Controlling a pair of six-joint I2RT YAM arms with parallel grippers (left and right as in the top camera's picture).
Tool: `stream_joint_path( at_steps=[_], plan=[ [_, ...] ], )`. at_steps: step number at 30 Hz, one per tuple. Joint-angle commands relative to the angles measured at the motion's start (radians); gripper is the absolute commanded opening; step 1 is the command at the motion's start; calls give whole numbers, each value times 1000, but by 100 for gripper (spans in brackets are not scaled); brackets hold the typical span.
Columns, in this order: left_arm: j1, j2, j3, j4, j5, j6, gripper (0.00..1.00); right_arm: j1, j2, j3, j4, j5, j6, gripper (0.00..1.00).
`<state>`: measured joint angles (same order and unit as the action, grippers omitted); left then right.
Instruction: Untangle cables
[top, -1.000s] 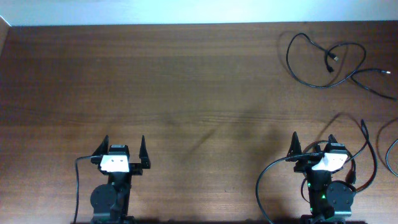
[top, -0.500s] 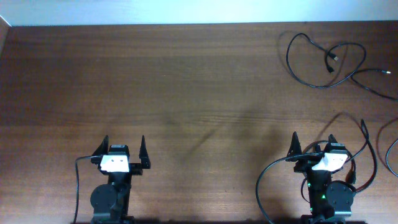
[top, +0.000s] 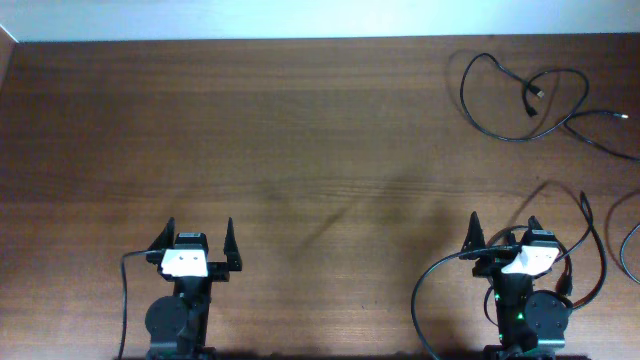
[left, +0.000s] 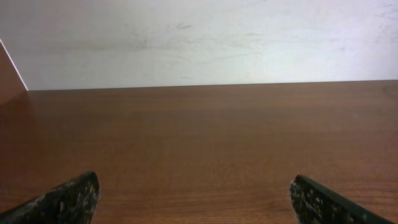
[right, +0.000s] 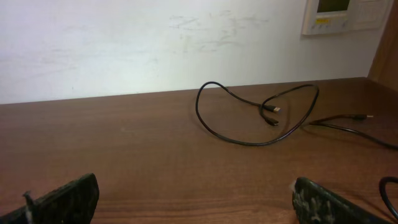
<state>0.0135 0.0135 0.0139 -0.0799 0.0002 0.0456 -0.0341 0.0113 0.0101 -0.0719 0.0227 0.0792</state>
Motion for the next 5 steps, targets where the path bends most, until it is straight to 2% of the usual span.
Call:
stream_joint_path(
  at_steps=[1, 5],
  plan=[
    [5, -8, -6, -3, 8, 16, 99, -6, -7, -5, -7, 12, 7, 98],
    [5, -8, -6, -3, 8, 16, 99, -6, -7, -5, -7, 12, 7, 98]
  ],
)
